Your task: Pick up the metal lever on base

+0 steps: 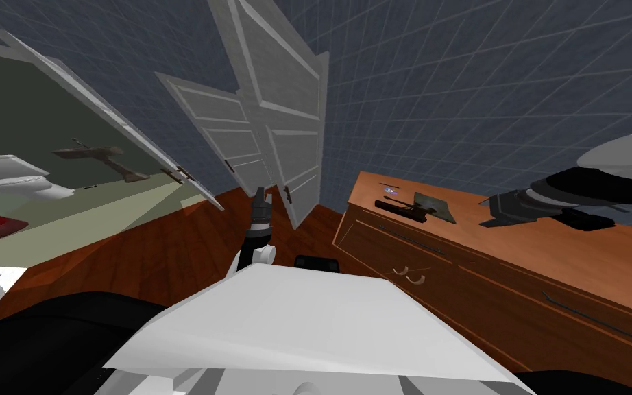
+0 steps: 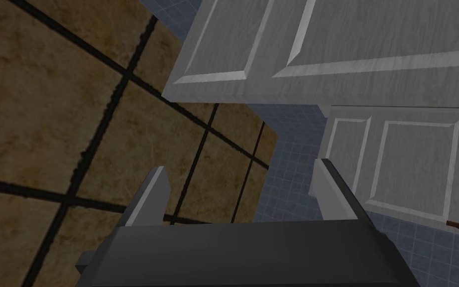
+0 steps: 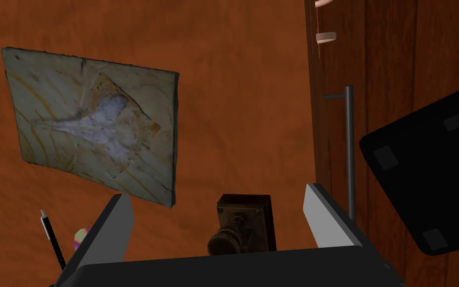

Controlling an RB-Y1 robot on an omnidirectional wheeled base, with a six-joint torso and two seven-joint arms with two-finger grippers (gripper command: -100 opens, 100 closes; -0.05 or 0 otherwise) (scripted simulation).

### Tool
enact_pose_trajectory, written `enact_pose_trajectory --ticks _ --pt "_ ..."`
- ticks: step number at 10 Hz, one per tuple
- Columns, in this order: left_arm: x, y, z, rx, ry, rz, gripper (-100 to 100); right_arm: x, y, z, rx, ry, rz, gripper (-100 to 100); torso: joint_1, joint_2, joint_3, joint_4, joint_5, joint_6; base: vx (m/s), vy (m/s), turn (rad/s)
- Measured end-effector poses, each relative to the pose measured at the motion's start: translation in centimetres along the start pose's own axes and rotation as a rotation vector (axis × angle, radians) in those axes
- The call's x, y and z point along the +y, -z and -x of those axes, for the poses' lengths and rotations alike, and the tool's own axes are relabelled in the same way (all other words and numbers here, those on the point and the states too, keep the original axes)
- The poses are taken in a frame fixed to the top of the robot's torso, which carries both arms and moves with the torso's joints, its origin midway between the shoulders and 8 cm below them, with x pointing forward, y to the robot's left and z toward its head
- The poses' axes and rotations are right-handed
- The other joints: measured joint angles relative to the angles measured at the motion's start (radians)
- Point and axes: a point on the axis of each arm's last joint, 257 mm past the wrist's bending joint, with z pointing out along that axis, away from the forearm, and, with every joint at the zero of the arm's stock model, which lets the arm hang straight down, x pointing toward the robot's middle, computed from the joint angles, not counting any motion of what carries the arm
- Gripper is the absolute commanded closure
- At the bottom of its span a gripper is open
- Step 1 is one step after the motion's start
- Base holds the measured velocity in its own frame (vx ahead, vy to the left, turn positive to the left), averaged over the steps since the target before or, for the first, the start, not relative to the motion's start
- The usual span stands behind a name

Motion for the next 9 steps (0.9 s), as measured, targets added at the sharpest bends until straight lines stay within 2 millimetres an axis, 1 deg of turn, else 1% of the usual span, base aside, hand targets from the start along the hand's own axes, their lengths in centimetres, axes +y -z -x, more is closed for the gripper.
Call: enact_pose_trajectory --ticks 3,5,7,8,9 --pt "0.0 0.0 0.0 0.0 0.0 0.0 0 -1.1 1.0 -0.7 0.05 0.018 -0.012 -100 0.004 -0.001 -0.001 0.0 0.001 0.0 -0.011 -0.161 -0.289" --pt "0.0 0.0 0.0 0.0 0.0 0.0 0 -1.8 1.8 -1.0 0.084 0.032 -0.016 -100 -0.001 -0.002 -0.001 0.0 0.0 0.0 0.023 -0.219 -0.265" --pt "0.0 0.0 0.0 0.0 0.0 0.0 0 -2.4 2.4 -1.2 0.125 0.05 -0.018 -100 0.0 -0.003 -0.002 -0.001 0.0 0.0 0.066 -0.214 -0.407" --pt "0.0 0.0 0.0 0.0 0.0 0.0 0 -2.8 2.9 -1.0 0.149 0.065 -0.018 -100 -0.001 -0.005 -0.003 -0.001 0.0 -0.001 0.082 -0.197 -0.215" --pt "0.0 0.0 0.0 0.0 0.0 0.0 0 -3.1 3.2 -0.9 0.167 0.077 -0.015 -100 0.001 -0.005 -0.003 -0.002 0.0 -0.002 0.079 -0.166 0.107"
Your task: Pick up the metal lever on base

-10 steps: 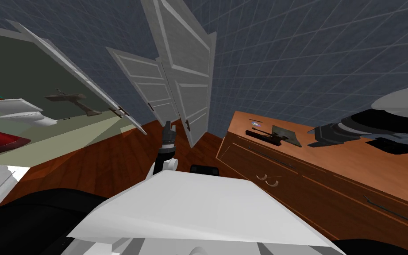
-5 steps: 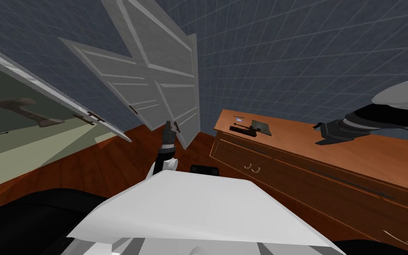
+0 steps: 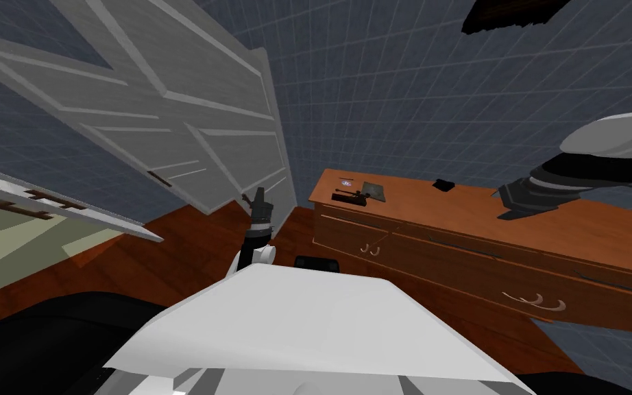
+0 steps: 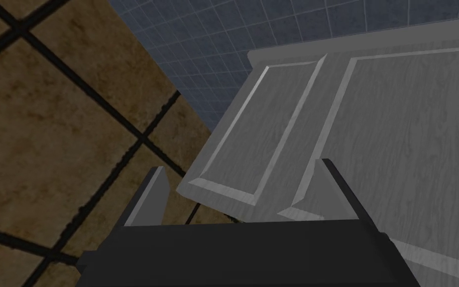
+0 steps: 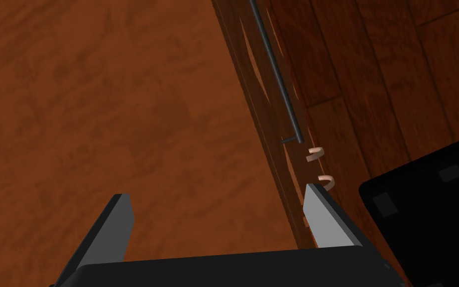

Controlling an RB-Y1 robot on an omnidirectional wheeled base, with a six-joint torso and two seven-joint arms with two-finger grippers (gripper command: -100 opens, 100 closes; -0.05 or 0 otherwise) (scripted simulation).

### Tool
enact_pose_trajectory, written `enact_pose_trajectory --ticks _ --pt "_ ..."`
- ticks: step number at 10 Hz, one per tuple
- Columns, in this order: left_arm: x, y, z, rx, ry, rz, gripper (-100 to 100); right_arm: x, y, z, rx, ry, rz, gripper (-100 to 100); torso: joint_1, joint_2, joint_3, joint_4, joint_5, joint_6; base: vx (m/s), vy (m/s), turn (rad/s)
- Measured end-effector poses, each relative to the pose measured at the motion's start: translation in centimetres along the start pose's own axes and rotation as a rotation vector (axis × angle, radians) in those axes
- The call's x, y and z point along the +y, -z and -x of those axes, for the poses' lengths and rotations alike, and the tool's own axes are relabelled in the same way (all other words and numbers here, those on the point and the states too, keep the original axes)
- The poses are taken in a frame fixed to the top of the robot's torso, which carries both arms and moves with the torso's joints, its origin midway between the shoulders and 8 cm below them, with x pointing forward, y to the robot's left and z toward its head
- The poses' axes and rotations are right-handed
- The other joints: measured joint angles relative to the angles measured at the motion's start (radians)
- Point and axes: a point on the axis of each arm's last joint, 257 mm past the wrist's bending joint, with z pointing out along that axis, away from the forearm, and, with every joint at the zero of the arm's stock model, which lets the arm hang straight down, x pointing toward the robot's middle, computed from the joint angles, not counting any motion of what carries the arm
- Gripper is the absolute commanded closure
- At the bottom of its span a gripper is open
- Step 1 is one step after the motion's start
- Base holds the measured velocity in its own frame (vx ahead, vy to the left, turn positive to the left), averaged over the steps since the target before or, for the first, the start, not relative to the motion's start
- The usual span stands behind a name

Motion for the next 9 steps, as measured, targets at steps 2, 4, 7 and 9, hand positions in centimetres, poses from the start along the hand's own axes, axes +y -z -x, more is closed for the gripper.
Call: enact_pose_trajectory --ticks 2,4,7,9 --pt "0.0 0.0 0.0 0.0 0.0 0.0 0 1.6 -0.7 1.1 -0.008 0.034 0.057 -100 0.006 0.0 -0.001 -0.001 0.001 -0.002 0.04 -0.095 0.29" --pt "0.0 0.0 0.0 0.0 0.001 0.0 0 3.2 -1.4 2.0 -0.036 0.045 0.103 -100 0.013 0.002 0.001 0.0 0.003 -0.002 0.008 0.008 0.21" --pt "0.0 0.0 0.0 0.0 0.001 0.0 0 5.3 -2.3 2.8 -0.078 0.052 0.154 -100 0.018 0.003 0.002 0.001 0.005 -0.001 0.012 0.038 0.15" --pt "0.0 0.0 0.0 0.0 0.001 0.0 0 7.0 -2.7 3.7 -0.109 0.056 0.19 -100 0.019 0.003 0.002 0.0 0.005 -0.002 0.022 0.043 0.278"
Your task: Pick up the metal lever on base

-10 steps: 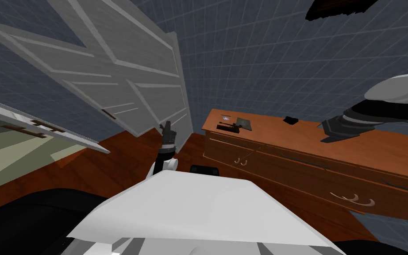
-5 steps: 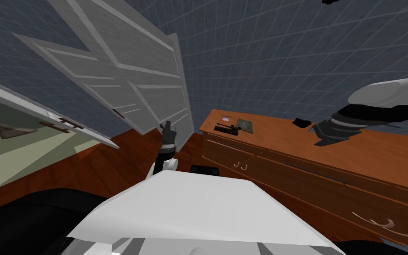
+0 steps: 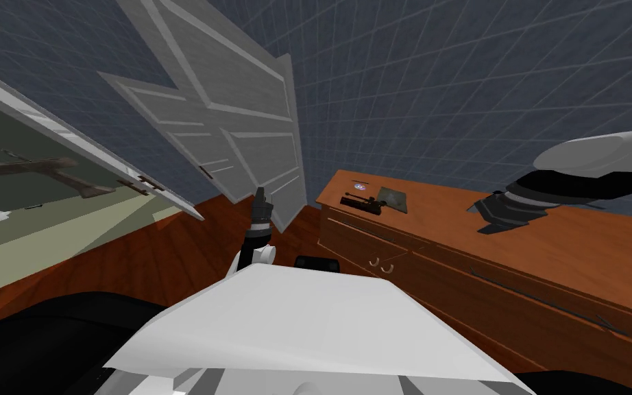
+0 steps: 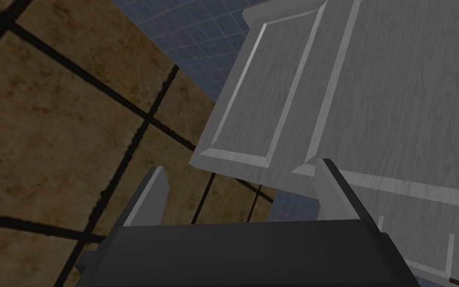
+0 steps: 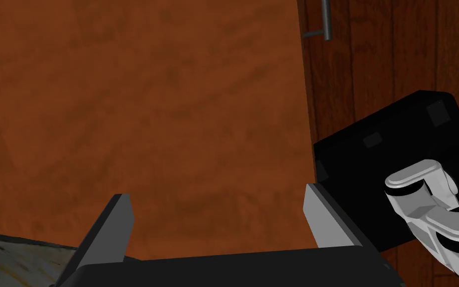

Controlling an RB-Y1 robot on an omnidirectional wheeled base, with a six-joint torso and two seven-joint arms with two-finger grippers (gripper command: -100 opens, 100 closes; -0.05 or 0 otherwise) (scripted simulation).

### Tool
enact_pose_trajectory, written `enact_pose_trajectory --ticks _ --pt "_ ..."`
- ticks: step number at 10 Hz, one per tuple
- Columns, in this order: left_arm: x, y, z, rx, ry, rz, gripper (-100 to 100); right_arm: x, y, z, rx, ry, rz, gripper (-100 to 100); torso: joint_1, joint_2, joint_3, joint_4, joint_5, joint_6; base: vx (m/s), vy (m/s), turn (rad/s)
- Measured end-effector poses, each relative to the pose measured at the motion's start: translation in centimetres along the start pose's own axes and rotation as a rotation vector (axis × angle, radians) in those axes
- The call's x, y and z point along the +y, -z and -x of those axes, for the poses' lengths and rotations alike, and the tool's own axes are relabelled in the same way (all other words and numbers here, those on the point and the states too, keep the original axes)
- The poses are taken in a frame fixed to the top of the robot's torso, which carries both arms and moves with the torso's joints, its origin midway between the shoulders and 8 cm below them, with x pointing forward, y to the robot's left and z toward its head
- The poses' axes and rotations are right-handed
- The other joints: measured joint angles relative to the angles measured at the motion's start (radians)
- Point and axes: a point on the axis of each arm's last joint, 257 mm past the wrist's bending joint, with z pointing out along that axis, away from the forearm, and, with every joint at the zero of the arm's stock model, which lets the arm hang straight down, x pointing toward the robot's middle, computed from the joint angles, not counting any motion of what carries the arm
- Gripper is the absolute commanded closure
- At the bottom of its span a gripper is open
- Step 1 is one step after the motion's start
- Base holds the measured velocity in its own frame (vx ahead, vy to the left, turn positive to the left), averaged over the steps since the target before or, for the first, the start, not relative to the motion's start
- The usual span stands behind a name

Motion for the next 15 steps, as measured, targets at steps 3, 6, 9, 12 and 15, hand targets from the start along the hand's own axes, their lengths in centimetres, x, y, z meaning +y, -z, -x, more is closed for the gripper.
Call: enact_pose_trajectory --ticks 3,6,9,12,15 --pt "0.0 0.0 0.0 0.0 0.0 0.0 0 2.1 -1.5 2.0 -0.065 0.013 0.06 -100 0.004 -0.002 -0.001 0.0 0.001 0.0 0.032 0.101 0.28" --pt "0.0 0.0 0.0 0.0 0.0 0.0 0 4.0 -2.2 4.7 -0.133 0.039 0.114 -100 0.009 -0.001 0.0 0.0 0.003 0.0 0.029 0.167 0.287" --pt "0.0 0.0 0.0 0.0 0.0 0.0 0 5.1 -2.0 7.7 -0.195 0.082 0.146 -100 0.014 -0.002 -0.001 0.0 0.004 0.0 0.066 0.218 0.182" --pt "0.0 0.0 0.0 0.0 0.0 0.0 0 5.3 -1.7 8.5 -0.209 0.098 0.149 -100 0.001 0.003 0.002 0.001 0.001 0.002 0.024 0.037 -0.002" --pt "0.0 0.0 0.0 0.0 0.0 0.0 0 5.9 -2.7 8.6 -0.214 0.107 0.154 -100 -0.003 0.003 0.002 0.001 0.0 0.002 0.032 -0.002 -0.024"
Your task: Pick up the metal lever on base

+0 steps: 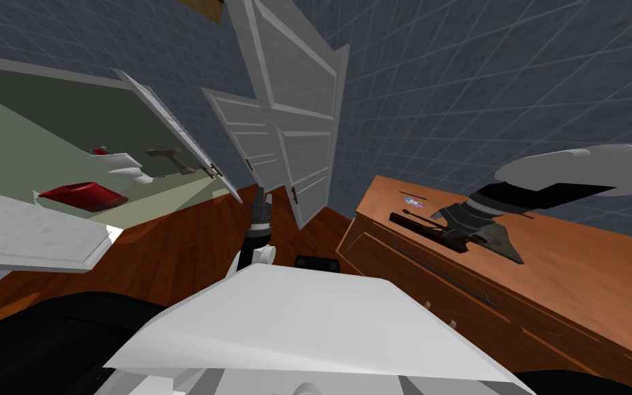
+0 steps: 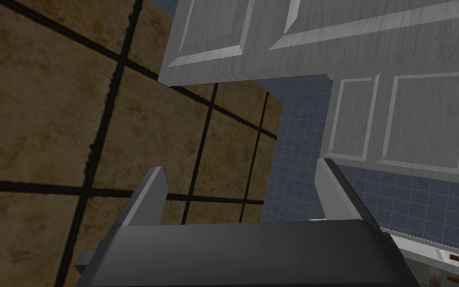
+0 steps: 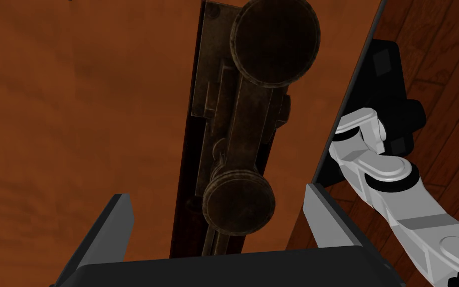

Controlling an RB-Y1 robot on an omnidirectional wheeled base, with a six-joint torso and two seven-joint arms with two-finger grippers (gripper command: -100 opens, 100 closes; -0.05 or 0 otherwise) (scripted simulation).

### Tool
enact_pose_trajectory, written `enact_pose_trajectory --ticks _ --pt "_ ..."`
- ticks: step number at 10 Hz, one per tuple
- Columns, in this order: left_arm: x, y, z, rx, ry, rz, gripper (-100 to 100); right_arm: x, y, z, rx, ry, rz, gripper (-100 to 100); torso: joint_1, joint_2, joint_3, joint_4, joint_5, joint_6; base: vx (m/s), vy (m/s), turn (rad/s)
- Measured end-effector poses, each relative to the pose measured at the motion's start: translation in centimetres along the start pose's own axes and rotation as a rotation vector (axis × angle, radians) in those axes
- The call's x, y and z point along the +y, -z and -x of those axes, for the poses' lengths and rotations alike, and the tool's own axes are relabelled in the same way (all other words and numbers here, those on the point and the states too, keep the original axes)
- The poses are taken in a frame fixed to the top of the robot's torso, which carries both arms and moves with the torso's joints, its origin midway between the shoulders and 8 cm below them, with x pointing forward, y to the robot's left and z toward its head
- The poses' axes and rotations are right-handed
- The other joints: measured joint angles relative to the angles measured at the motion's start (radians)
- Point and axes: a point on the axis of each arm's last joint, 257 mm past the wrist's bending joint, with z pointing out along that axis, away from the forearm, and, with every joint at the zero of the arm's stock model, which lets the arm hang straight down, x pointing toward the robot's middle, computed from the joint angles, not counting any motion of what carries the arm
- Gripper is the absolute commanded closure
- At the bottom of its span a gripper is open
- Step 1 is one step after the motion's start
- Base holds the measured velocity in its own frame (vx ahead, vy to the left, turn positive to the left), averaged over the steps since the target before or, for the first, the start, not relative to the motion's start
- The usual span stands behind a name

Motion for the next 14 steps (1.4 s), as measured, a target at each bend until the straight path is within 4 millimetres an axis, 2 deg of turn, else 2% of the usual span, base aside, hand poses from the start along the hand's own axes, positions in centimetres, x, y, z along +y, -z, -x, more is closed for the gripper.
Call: enact_pose_trajectory --ticks 5,6,10,11,12,14 --pt "0.0 0.0 0.0 0.0 0.0 0.0 0 0.7 -1.7 -0.2 -0.002 0.01 0.004 -100 0.0 0.0 0.0 0.0 0.0 0.0 0.028 0.0 -0.021" --pt "0.0 0.0 0.0 0.0 0.0 0.0 0 0.7 -1.8 -0.3 -0.001 0.011 0.002 100 0.0 0.001 0.0 0.0 0.0 0.0 0.0 0.0 0.0" --pt "0.0 0.0 0.0 0.0 0.0 0.0 0 0.7 -1.8 -0.3 -0.001 0.011 0.003 100 0.0 0.002 0.001 0.001 0.0 0.0 0.0 0.0 0.0" --pt "0.0 0.0 0.0 0.0 0.0 0.0 0 0.7 -1.8 -0.3 -0.001 0.011 0.003 0 0.0 0.002 0.001 0.001 0.0 0.0 0.0 0.0 0.0" --pt "0.0 0.0 0.0 0.0 0.0 0.0 0 0.7 -1.8 -0.3 -0.001 0.011 0.003 100 0.0 0.002 0.001 0.001 0.0 0.0 -0.028 0.004 0.03" --pt "0.0 0.0 0.0 0.0 0.0 0.0 0 0.2 -1.0 -0.2 -0.002 0.009 -0.001 100 0.001 0.004 0.003 0.001 0.001 0.0 -0.043 -0.002 0.036"
